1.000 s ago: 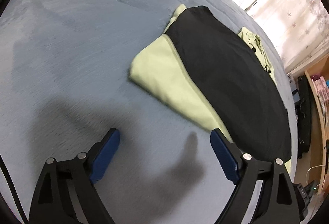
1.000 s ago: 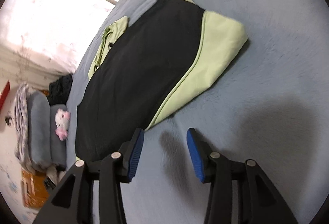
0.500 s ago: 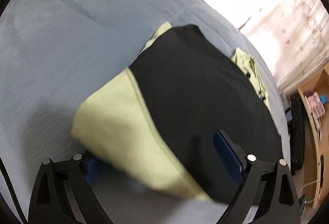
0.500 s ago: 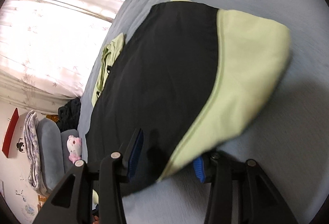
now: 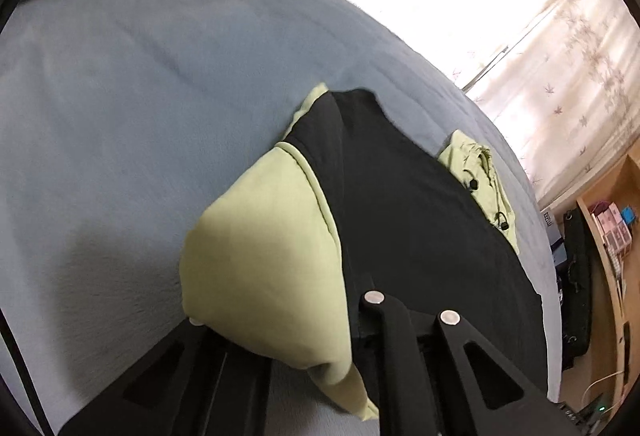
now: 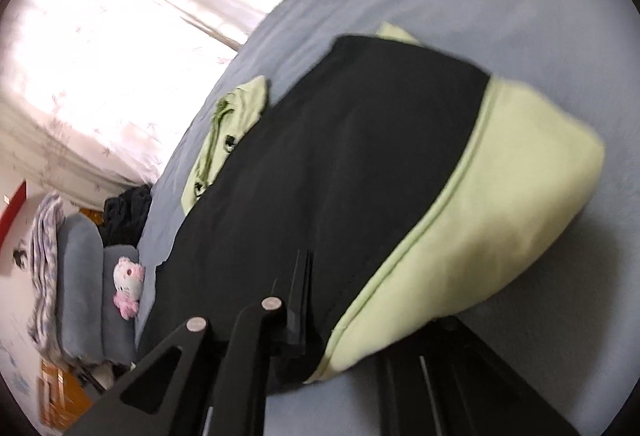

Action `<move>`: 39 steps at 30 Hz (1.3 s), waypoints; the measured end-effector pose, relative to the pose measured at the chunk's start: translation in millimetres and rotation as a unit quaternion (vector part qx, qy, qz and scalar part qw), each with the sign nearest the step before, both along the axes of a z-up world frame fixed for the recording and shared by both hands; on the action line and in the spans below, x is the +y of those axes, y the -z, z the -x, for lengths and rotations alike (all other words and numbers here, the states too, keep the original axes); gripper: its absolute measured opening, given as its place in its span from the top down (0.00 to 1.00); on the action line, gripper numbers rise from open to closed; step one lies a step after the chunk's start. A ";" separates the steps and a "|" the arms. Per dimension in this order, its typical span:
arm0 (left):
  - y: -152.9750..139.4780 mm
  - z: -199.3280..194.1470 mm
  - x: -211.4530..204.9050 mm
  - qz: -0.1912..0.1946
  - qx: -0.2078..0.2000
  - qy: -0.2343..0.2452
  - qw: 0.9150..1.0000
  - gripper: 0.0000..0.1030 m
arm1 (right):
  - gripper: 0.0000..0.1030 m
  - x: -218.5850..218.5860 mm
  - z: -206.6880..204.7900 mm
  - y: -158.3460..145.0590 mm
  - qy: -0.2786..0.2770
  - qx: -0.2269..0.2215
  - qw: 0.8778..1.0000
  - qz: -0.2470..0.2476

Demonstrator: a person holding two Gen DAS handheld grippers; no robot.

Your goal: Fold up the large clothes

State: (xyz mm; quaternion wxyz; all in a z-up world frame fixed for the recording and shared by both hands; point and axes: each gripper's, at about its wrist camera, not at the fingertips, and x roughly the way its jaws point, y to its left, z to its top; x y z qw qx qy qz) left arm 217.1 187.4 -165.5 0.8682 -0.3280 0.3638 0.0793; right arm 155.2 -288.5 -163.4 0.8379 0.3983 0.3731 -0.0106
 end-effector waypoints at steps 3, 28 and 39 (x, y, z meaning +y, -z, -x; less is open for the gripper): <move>-11.3 4.8 -3.4 -0.016 -0.002 0.003 1.000 0.94 | 0.91 0.8 9.8 -13.2 -0.003 -0.009 1.000 0.007; -6.8 92.2 54.7 -0.014 0.126 0.049 0.991 0.56 | 0.65 -13.8 117.2 -20.8 -0.108 0.129 0.986 0.025; -67.7 132.7 21.3 -0.150 0.086 0.110 0.979 0.46 | 0.65 17.6 151.6 -72.3 -0.169 0.090 0.972 0.135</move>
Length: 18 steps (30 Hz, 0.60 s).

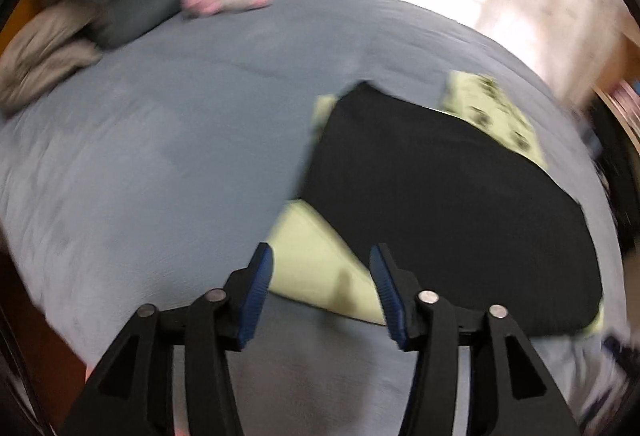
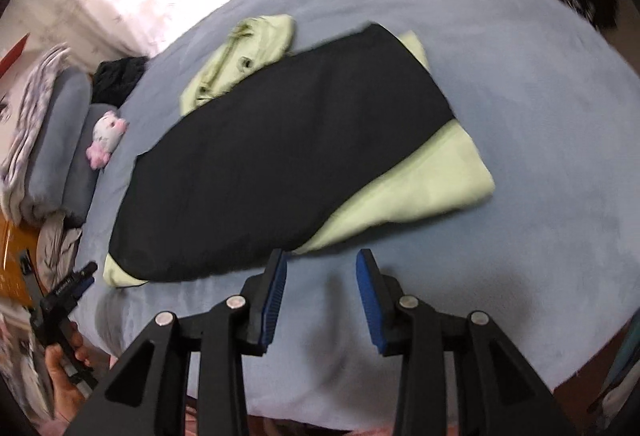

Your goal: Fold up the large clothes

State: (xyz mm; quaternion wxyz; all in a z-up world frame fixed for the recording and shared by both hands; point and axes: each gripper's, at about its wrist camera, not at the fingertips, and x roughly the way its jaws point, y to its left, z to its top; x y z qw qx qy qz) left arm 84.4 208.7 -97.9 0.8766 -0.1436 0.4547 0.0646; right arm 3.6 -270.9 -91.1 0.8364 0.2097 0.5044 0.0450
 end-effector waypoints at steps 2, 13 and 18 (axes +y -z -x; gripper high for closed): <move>-5.0 -4.9 -24.4 -0.002 -0.011 0.054 0.998 0.43 | 0.65 12.4 -7.0 -4.5 -0.021 -0.021 1.000 0.007; 51.3 -58.5 -117.4 0.035 0.059 0.200 0.978 0.43 | 0.65 70.5 -70.8 38.0 -0.108 -0.009 0.993 0.048; 61.6 -83.0 -122.4 0.013 0.054 0.198 0.979 0.42 | 0.65 83.1 -97.1 57.4 -0.120 -0.004 0.990 0.079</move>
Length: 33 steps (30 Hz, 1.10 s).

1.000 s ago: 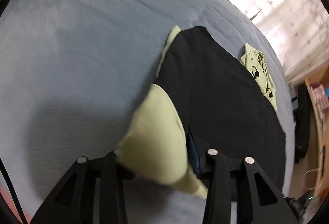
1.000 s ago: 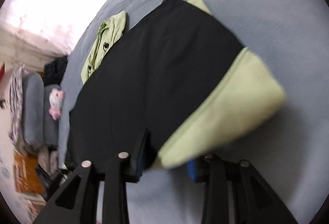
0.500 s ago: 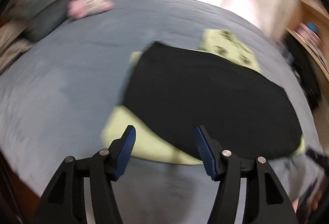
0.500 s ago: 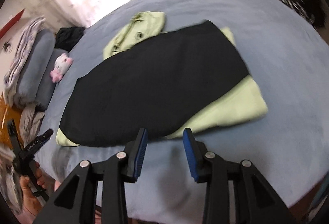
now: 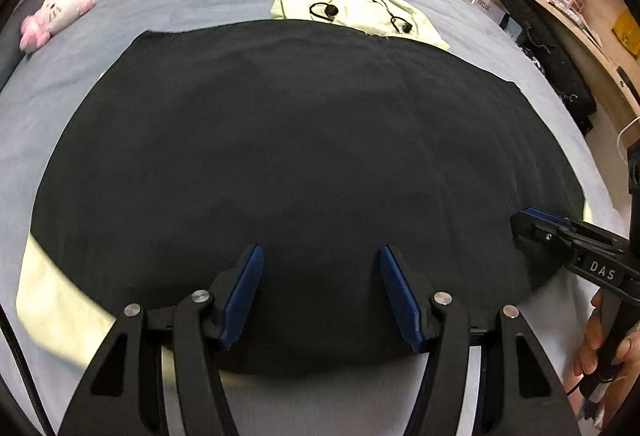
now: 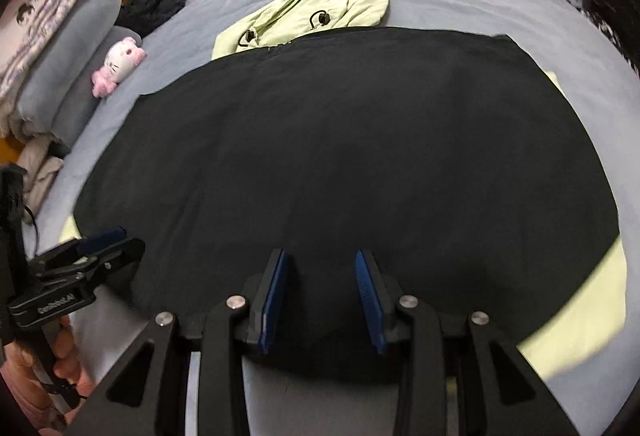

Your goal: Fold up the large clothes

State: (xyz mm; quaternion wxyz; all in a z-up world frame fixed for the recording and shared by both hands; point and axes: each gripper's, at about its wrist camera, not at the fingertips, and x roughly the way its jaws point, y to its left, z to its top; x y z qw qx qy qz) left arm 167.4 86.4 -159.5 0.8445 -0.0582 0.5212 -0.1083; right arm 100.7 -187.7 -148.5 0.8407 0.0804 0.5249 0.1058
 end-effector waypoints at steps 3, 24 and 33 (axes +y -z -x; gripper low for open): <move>7.4 -28.1 1.7 -0.005 0.006 -0.005 1.000 0.42 | 0.65 0.8 -18.8 6.2 0.003 -0.005 1.000 0.004; 12.5 -182.3 73.2 -0.048 0.014 -0.117 0.992 0.39 | 0.67 -75.4 -163.2 13.3 0.114 -0.043 0.992 0.044; 2.5 -197.5 104.7 -0.072 0.017 -0.121 0.990 0.39 | 0.65 -120.1 -174.2 0.3 0.174 -0.024 0.984 0.035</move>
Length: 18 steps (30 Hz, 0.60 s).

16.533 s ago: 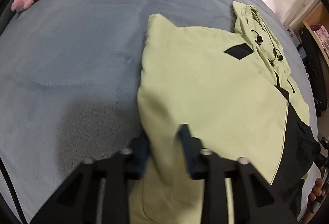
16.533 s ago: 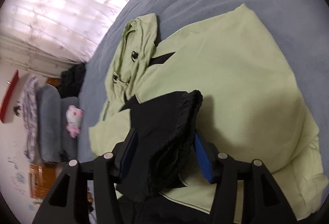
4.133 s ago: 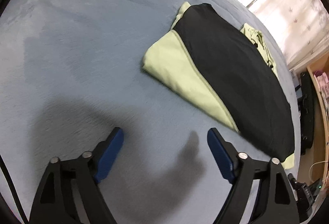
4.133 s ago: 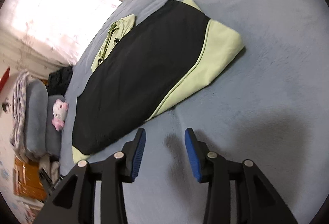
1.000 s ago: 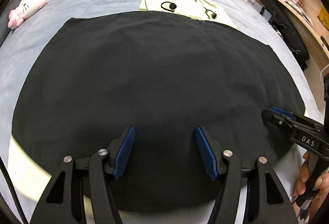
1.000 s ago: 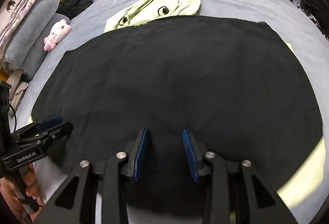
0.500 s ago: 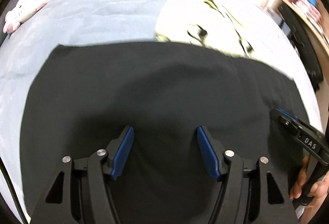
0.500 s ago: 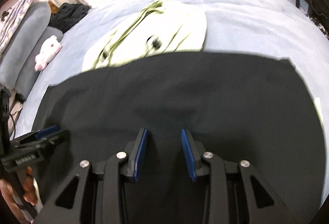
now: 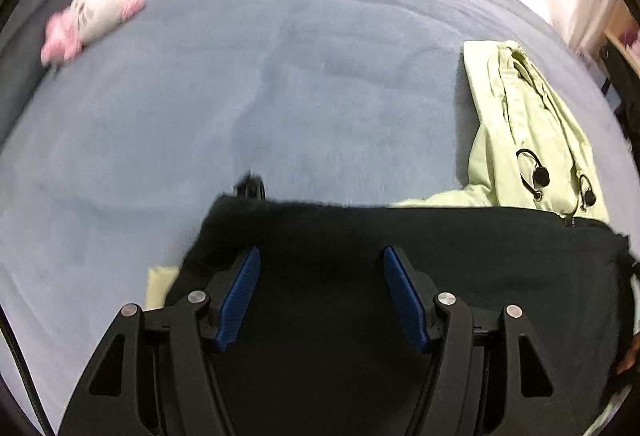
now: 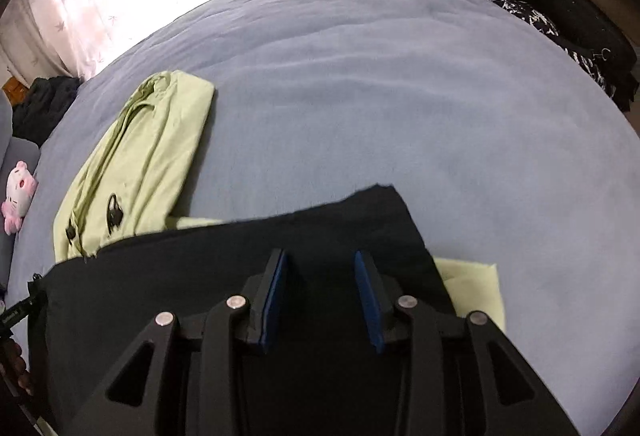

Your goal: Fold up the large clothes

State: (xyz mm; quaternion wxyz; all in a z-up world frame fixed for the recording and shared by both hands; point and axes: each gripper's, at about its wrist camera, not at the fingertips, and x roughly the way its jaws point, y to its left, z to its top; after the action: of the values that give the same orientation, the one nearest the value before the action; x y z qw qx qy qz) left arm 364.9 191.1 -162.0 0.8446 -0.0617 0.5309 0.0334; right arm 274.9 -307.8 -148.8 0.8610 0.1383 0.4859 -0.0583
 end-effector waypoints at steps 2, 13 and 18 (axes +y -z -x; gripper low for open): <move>-8.3 -10.5 -7.1 -0.008 -0.004 0.010 1.000 0.39 | 0.65 0.1 -11.9 -7.9 -0.004 0.002 1.000 -0.024; -45.7 -96.5 -73.2 0.037 -0.010 0.102 0.994 0.39 | 0.64 22.9 -94.9 -27.0 -0.036 0.011 0.995 -0.094; -31.4 -139.8 -102.3 0.032 0.009 0.117 0.993 0.39 | 0.64 26.1 -137.0 -13.9 -0.031 0.021 0.990 -0.134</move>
State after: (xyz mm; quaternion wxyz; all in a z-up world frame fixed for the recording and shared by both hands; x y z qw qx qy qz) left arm 504.7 88.7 -130.6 0.8353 -0.0262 0.5431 -0.0817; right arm 411.9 -281.7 -134.9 0.8258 0.2361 0.5111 0.0315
